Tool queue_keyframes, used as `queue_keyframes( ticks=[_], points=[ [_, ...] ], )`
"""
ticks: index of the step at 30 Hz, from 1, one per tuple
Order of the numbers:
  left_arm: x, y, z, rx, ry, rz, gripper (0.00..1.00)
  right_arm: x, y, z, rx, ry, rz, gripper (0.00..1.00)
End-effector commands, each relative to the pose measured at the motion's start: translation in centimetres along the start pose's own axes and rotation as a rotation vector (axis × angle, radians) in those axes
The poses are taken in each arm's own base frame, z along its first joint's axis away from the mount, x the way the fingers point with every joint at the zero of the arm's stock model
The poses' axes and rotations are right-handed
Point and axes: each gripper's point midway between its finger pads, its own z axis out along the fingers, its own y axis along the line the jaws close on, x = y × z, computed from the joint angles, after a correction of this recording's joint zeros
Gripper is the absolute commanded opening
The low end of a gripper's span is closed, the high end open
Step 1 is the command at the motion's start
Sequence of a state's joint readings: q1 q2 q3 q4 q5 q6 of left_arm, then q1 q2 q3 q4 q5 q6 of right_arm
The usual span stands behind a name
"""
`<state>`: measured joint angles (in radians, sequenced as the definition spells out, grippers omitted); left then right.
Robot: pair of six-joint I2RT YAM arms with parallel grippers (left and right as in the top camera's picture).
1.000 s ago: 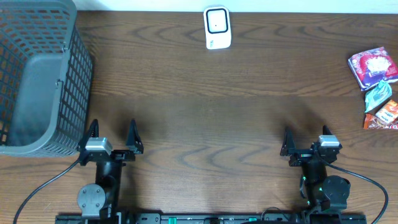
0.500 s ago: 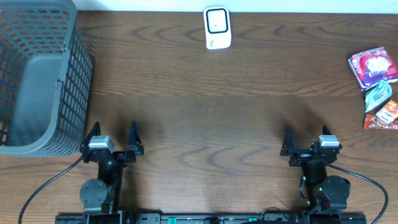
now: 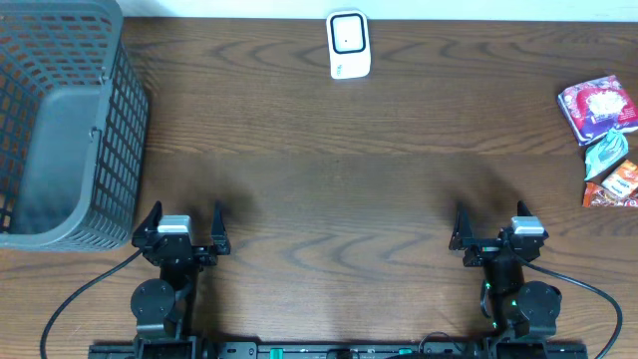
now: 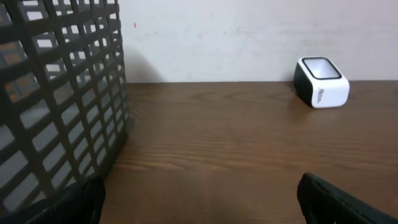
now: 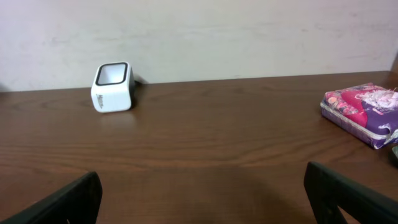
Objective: Scan the item barcode
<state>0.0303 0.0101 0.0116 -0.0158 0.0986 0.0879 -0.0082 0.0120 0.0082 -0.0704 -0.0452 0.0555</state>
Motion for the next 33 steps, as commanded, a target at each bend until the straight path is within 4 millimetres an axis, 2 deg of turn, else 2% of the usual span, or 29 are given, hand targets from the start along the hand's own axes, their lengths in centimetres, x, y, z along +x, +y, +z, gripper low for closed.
queue_keyframes(
  ticks=[1, 10, 28, 33],
  points=[
    [1.3, -0.2, 0.0, 0.015, 0.045, 0.044, 0.98, 0.1, -0.1, 0.0, 0.004, 0.0, 0.003, 0.99],
    [1.4, 0.1, 0.0, -0.005, 0.047, -0.019, 0.98, 0.1, -0.1, 0.0, 0.004, 0.0, 0.003, 0.99],
    [1.4, 0.3, 0.0, -0.019, 0.049, -0.032, 0.98, 0.1, -0.1, 0.0, 0.004, 0.0, 0.003, 0.99],
    [1.5, 1.2, -0.1, -0.071, 0.049, -0.068, 0.98, 0.1, -0.1, 0.0, 0.004, 0.0, 0.003, 0.99]
  ],
)
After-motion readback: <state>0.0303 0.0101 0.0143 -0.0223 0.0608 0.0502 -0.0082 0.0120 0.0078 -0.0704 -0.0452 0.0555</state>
